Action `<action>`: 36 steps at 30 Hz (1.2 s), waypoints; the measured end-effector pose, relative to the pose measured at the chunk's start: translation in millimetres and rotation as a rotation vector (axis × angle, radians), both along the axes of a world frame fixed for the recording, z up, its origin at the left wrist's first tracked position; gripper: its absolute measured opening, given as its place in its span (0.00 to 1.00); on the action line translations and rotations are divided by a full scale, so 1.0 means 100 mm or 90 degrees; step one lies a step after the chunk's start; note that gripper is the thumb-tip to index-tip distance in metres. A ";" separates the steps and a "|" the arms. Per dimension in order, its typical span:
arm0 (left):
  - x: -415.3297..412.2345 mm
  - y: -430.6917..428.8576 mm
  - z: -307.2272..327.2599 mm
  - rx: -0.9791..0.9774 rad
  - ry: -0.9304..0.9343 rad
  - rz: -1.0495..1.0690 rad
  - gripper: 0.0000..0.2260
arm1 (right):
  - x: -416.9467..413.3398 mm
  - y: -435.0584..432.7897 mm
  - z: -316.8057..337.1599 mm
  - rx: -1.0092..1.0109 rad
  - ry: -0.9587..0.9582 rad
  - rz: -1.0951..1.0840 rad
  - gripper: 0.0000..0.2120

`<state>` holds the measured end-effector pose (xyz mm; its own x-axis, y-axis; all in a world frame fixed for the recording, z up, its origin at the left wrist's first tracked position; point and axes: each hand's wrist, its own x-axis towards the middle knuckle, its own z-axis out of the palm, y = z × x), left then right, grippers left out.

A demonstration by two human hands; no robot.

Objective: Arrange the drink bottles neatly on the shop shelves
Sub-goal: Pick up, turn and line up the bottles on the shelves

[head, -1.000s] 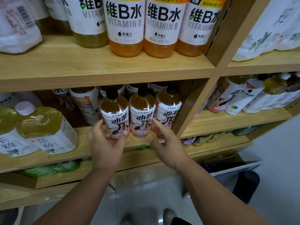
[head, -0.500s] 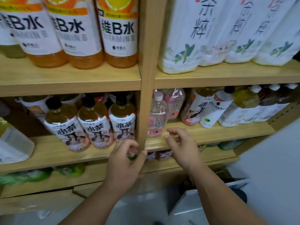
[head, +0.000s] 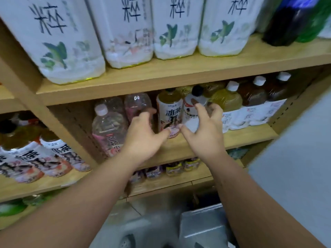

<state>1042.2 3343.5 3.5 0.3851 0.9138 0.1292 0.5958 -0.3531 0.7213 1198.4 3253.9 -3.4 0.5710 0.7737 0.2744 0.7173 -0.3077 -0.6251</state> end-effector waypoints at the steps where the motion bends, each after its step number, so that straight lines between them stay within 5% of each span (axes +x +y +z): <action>1: 0.13 0.07 0.03 0.006 0.019 0.015 0.30 | 0.06 0.00 -0.02 -0.019 -0.011 0.009 0.30; 7: 0.70 0.40 0.12 -0.009 0.021 0.034 0.41 | 0.30 0.10 -0.06 -0.059 -0.063 0.043 0.22; 12: 0.92 0.52 0.00 -0.051 -0.031 0.085 0.45 | 0.44 0.14 -0.08 -0.112 -0.111 0.072 0.30; 27: 0.93 0.49 -0.02 0.006 0.043 0.059 0.30 | 0.54 0.13 -0.11 -0.132 -0.107 0.116 0.44; 31: 0.73 0.31 -0.04 0.004 0.021 0.079 0.37 | 0.59 0.10 -0.01 -0.173 -0.136 0.146 0.39; 36: 0.36 -0.12 0.14 -0.039 -0.027 0.022 0.21 | 0.47 -0.15 0.19 -0.060 -0.158 0.118 0.33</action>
